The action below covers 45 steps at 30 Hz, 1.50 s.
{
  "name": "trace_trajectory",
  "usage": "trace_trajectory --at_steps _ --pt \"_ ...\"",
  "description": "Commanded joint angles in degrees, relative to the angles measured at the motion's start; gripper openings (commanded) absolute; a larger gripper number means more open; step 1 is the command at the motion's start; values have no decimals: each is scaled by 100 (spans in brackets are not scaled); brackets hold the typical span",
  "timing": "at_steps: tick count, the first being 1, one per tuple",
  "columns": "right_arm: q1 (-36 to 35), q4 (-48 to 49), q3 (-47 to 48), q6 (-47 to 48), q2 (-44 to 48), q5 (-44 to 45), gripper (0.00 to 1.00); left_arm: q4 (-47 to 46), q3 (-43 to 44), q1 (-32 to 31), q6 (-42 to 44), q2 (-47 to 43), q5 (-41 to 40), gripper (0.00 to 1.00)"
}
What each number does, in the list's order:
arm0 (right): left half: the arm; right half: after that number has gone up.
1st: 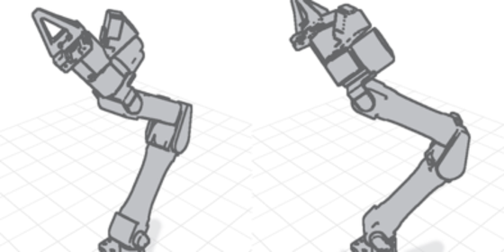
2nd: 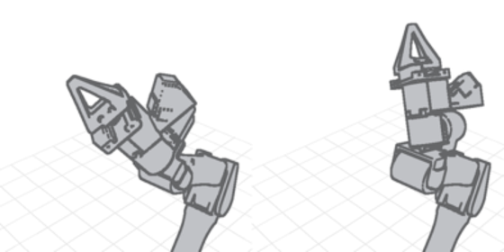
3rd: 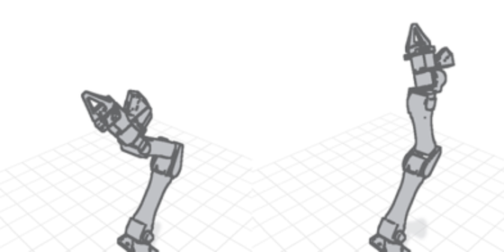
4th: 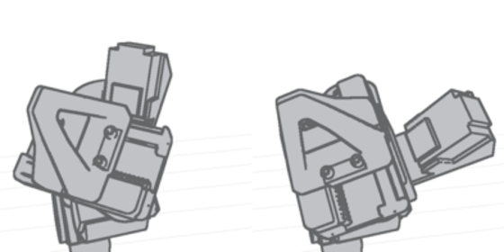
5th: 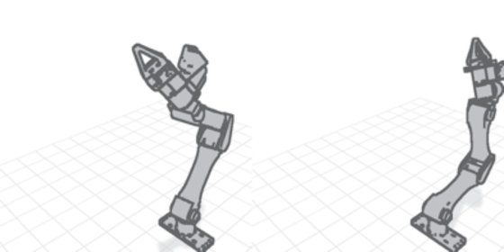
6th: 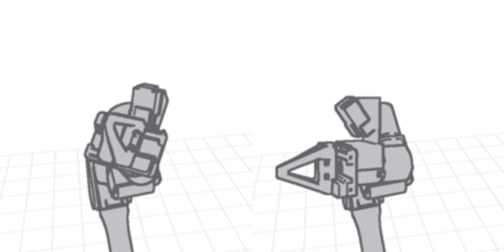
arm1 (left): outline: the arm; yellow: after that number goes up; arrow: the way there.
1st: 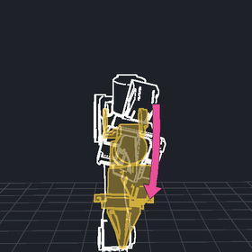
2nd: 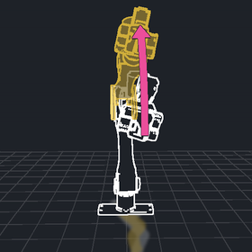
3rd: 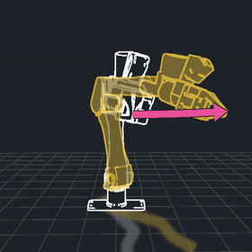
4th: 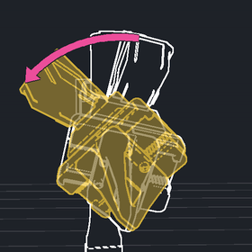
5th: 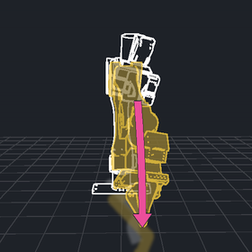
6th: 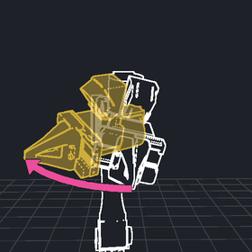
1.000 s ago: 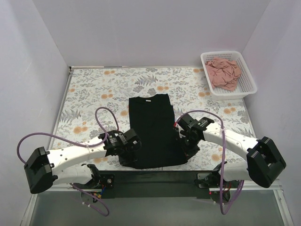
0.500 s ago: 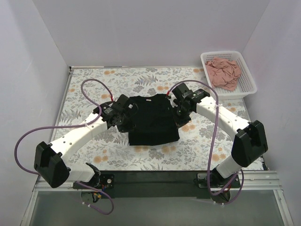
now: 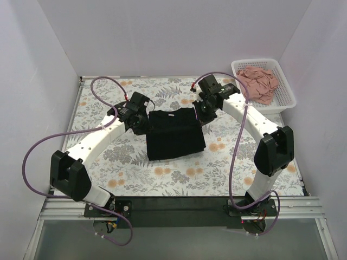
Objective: Fold and stack the t-shirts
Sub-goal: Fold the tshirt
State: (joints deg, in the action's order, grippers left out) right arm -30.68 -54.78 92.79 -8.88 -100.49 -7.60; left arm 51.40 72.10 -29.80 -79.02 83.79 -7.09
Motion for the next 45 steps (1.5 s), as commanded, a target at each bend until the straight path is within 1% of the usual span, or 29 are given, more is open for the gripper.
trace_trajectory --at_steps 1,7,12,19,24,25,27,32,37,41,45 --pt "132 -6 599 159 -260 232 1 -489 418 220 370 181 -29 0" --pt "352 47 1415 185 -866 329 1 -946 919 422 624 874 41 0" --pt "588 380 1794 150 -1376 329 1 -1395 1315 589 766 1420 120 0" --pt "826 1205 1848 115 -2052 180 1 -2010 1579 818 836 2360 -20 0" --pt "897 1734 1673 194 -2379 83 1 -2529 1465 958 792 2756 -46 0" --pt "897 1969 1594 203 -2423 13 1 -2616 1439 985 722 2835 -90 0" --pt "906 2155 1461 212 -2406 -75 1 -2670 1395 1029 678 2871 -169 0" --pt "923 2603 1145 256 -2256 -40 1 -3047 1018 1038 616 2625 -354 0" --pt "932 2727 1075 194 -2177 -172 1 -3127 859 1055 520 2502 -363 0" --pt "932 2929 750 194 -1879 -58 1 -3223 631 1047 458 2090 -363 0" --pt "932 3079 749 194 -1737 -93 1 -3276 472 1047 388 1783 -310 0"
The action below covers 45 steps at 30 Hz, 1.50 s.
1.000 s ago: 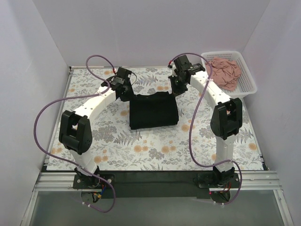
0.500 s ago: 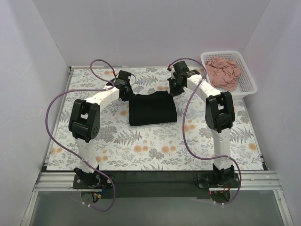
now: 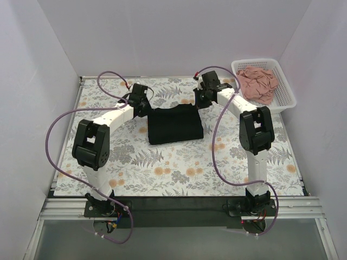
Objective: Fold and stack the t-shirts
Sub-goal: Fold the tshirt
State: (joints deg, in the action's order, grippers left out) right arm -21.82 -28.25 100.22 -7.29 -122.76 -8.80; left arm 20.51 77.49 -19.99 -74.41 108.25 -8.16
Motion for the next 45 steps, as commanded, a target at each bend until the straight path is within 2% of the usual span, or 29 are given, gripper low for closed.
trace_trajectory --at_steps 1,7,17,20,21,22,25,26,29,32,34,35,36,38,40,45 --pt "55 460 23 26 490 -8 1 -205 -155 65 -82 -717 -194 0" --pt "47 575 164 -18 218 -87 1 -258 -235 118 -126 -604 -274 0" --pt "91 795 190 -44 -283 89 1 -407 213 215 67 503 -282 0" --pt "99 821 156 -97 -187 150 1 -504 249 215 155 487 -300 4" --pt "99 899 112 -123 -65 168 3 -504 249 215 164 452 -300 8" --pt "99 926 68 -132 6 177 14 -504 240 215 173 382 -309 13" --pt "91 1092 -186 -202 392 282 33 -522 118 215 225 22 -230 42" --pt "91 1215 -318 -229 541 282 35 -522 65 215 243 -257 -186 60" --pt "91 1778 -1038 -247 1165 81 40 -636 -374 197 216 -986 -81 82" --pt "99 2400 -1680 -229 1614 -647 41 -829 -831 145 313 -1532 218 82" --pt "91 2604 -1935 -220 1685 -1342 41 -908 -1051 118 305 -1657 674 79" --pt "82 2753 -1997 -220 1668 -1535 41 -996 -1304 109 304 -1675 806 76" --pt "91 2772 -2042 -238 1572 -1833 41 -1275 -1429 100 313 -1658 1164 66" --pt "82 3009 -2016 -273 1405 -2090 41 -1601 -1526 109 296 -1465 1291 58" --pt "82 3360 -1833 -413 1089 -2520 41 -1743 -1413 118 296 -1107 1335 51" --pt "117 3668 -840 -817 -8 -3136 42 -2016 -352 346 235 -121 1686 43"
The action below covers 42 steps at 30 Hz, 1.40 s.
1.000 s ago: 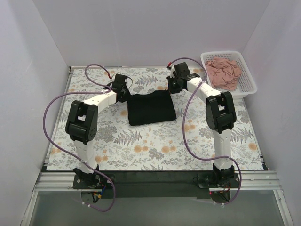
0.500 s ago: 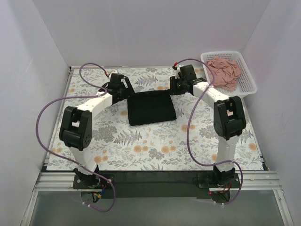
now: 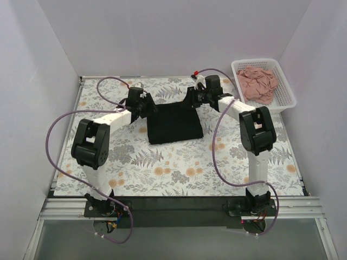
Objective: Fold and stack the t-shirts
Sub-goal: Fold the tshirt
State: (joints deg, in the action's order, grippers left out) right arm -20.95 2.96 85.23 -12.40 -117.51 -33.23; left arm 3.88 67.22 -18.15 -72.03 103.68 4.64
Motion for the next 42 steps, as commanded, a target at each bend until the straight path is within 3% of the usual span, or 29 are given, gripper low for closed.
trace_trajectory --at_steps 1,9,15,18,25,31,34,35,37,42 --pt "47 765 783 -576 -701 -728 42 -353 817 224 -48 520 519 42" --pt "477 1408 1908 -1738 -2335 -641 42 -652 1759 707 -293 2270 1283 38" --pt "812 1866 1901 -2389 -2593 -798 43 -766 1733 901 -417 2737 1618 40" --pt "856 1953 1664 -2416 -2207 -887 45 -775 1733 936 -417 2509 1654 45" --pt "768 2279 364 -2556 -591 -922 46 -775 1383 901 -514 788 1645 78" --pt "452 2822 -1305 -2767 641 -1238 48 -801 -251 454 -768 -944 1566 80" --pt "285 3297 -2096 -2977 879 -1554 48 -1064 -1303 234 -1005 -1499 1583 57" --pt "267 3647 -2472 -2987 905 -1729 48 -1300 -1630 224 -1067 -1578 1583 42" --pt "276 3773 -2765 -2944 853 -1792 47 -1747 -2454 233 -1357 -1667 1540 35" --pt "451 4141 -3188 -2741 169 -1836 47 -2462 -3364 286 -1954 -1290 1452 13"
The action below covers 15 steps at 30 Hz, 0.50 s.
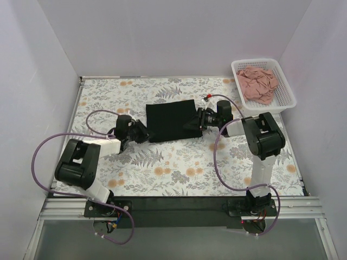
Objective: Fold and stack the t-shirts
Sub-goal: Fold the tshirt
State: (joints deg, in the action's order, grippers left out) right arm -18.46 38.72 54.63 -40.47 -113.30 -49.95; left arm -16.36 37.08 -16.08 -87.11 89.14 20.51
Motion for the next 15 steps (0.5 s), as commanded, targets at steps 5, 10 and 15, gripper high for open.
trace_trajectory --at_steps 5,10,15 --pt "527 891 -435 -75 -869 -225 46 -254 -675 262 -903 411 -205 5" --pt "537 988 -611 -172 -152 -260 45 596 -790 412 -729 -510 -636 6" --pt "28 988 -305 -488 527 -208 47 1590 -404 403 -221 -1713 -908 27"
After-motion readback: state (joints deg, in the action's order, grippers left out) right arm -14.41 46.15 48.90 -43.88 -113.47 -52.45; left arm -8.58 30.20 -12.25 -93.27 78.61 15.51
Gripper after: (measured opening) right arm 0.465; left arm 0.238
